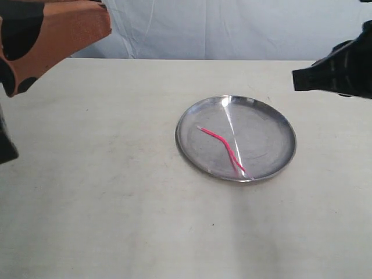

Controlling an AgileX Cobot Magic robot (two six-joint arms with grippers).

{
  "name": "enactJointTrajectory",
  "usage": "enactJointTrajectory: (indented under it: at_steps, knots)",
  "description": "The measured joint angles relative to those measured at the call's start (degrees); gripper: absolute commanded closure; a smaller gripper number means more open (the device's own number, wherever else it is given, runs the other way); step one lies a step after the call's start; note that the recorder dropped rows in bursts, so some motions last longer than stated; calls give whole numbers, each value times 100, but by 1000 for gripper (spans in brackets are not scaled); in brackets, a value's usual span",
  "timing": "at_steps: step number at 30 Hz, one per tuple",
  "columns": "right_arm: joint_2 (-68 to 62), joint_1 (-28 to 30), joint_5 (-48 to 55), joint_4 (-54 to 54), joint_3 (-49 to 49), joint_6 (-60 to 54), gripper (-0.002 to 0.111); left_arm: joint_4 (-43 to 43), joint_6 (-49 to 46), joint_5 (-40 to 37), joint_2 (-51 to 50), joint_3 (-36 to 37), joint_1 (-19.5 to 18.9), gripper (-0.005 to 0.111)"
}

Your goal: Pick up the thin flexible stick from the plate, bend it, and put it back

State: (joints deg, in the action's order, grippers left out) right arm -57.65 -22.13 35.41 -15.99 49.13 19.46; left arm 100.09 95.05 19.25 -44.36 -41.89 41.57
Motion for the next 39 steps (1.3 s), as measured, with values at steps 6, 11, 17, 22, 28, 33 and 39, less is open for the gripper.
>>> enactJointTrajectory:
  at_steps: [6, 11, 17, 22, 28, 33, 39]
  knots:
    - [501, 0, 82, 0, 0, 0, 108, 0, 0, 0, 0, 0, 0, 107]
    - [665, 0, 93, 0, 0, 0, 108, 0, 0, 0, 0, 0, 0, 107]
    - [820, 0, 149, 22, 0, 0, 108, 0, 0, 0, 0, 0, 0, 107]
    - [1470, 24, 170, 83, 0, -15, 108, 0, 0, 0, 0, 0, 0, 107]
    - [2606, 598, 48, 478, -408, -38, 108, 0, 0, 0, 0, 0, 0, 107]
    - [3704, 1503, -773, 993, -1989, -38, 108, 0, 0, 13, 0, 0, 0, 107]
    - [4947, 2068, -2278, 1262, -3950, -38, 108, 0, 0, 22, 0, 0, 0, 107]
